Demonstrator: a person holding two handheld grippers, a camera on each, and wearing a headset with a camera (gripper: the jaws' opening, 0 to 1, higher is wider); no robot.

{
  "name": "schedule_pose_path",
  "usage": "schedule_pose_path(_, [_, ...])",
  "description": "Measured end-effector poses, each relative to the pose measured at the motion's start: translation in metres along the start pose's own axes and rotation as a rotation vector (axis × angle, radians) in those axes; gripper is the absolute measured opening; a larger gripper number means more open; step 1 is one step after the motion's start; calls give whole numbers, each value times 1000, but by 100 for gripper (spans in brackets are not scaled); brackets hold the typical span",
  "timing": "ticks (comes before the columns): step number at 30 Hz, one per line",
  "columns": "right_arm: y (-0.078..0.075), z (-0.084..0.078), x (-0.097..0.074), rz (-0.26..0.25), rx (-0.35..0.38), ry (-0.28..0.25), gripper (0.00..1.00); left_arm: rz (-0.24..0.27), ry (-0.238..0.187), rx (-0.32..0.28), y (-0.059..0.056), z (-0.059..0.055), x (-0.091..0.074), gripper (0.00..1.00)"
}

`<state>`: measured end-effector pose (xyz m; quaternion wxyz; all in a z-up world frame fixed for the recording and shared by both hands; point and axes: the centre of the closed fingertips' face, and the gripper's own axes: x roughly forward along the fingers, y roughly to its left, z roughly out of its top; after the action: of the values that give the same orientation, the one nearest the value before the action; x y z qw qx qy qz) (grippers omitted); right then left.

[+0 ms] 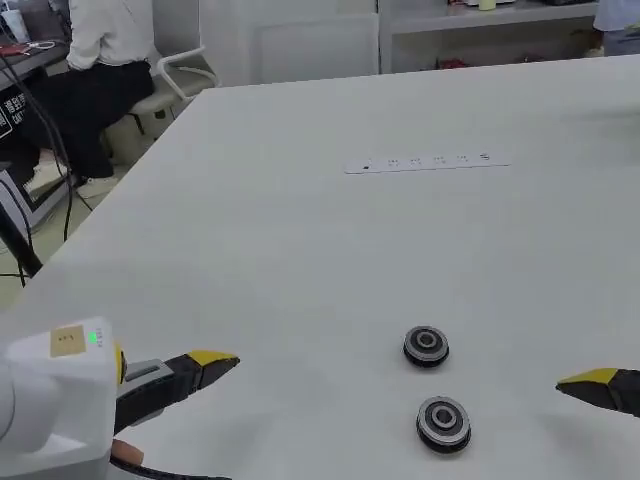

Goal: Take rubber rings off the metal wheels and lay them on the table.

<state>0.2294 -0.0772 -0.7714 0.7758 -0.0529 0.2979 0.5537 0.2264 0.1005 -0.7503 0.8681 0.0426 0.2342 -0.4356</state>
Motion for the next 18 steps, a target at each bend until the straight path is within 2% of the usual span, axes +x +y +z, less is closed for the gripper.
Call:
schedule_pose_path(15, [-1, 2, 0, 0, 2, -13, 88, -12, 10, -1, -2, -1, 1, 95])
schedule_pose_path(18, [-2, 2, -1, -4, -3, -12, 87, -15, 27, 27, -3, -2, 1, 95])
